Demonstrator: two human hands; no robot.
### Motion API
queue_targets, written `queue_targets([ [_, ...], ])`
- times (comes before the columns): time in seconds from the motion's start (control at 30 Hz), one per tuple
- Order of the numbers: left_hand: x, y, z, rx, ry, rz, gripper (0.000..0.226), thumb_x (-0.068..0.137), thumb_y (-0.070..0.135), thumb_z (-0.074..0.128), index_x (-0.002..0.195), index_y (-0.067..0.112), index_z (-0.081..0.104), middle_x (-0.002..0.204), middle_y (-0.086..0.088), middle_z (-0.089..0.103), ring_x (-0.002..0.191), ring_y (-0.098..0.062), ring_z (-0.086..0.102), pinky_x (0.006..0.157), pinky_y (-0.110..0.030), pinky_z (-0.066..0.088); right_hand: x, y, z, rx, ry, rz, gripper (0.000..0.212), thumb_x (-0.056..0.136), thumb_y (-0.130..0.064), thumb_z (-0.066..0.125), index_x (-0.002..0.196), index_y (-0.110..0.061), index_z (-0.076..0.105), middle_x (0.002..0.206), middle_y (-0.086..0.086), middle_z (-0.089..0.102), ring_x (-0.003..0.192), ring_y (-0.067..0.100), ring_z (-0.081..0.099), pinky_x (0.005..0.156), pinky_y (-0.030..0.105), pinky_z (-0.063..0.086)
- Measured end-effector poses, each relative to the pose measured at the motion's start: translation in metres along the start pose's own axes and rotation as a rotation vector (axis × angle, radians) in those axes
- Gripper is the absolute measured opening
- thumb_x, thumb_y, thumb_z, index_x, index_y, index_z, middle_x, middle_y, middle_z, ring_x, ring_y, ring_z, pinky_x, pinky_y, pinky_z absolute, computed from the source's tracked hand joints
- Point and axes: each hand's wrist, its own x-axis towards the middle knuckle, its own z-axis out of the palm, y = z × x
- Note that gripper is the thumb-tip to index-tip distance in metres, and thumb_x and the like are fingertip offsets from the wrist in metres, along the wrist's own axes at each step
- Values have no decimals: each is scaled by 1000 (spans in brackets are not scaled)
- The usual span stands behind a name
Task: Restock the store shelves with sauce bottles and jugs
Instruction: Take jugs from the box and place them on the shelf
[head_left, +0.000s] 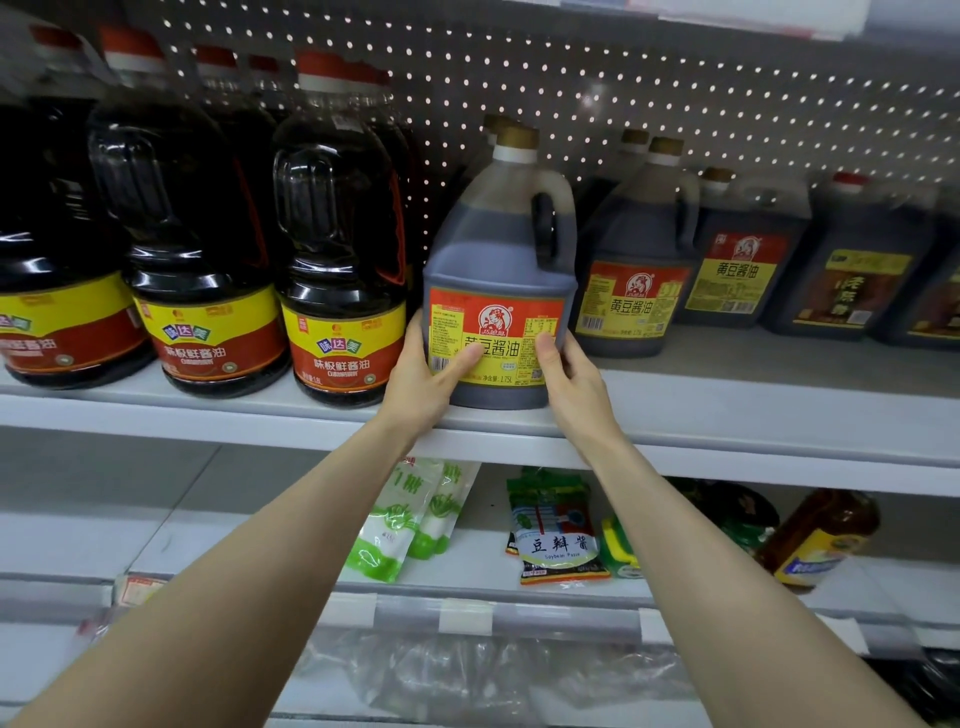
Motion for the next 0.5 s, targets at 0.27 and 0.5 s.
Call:
queue_targets([
  [0.27, -46, 16, -11, 50, 26, -28, 58, 90, 22, 65, 140, 7, 40, 129, 2, 56, 114, -2, 54, 97, -16, 44, -45, -19, -7, 59, 30, 16, 57, 97, -35, 52, 148, -17, 33, 145, -5, 45, 131, 7, 43, 95, 7, 35],
  [0.5, -124, -2, 1, 74, 45, -148, 42, 92, 28, 63, 129, 11, 51, 110, -4, 63, 102, -10, 60, 87, -24, 49, -106, 11, -13, 29, 39, 72, 48, 94, -33, 59, 138, -17, 49, 128, 1, 59, 115, 12, 58, 98, 27, 47],
])
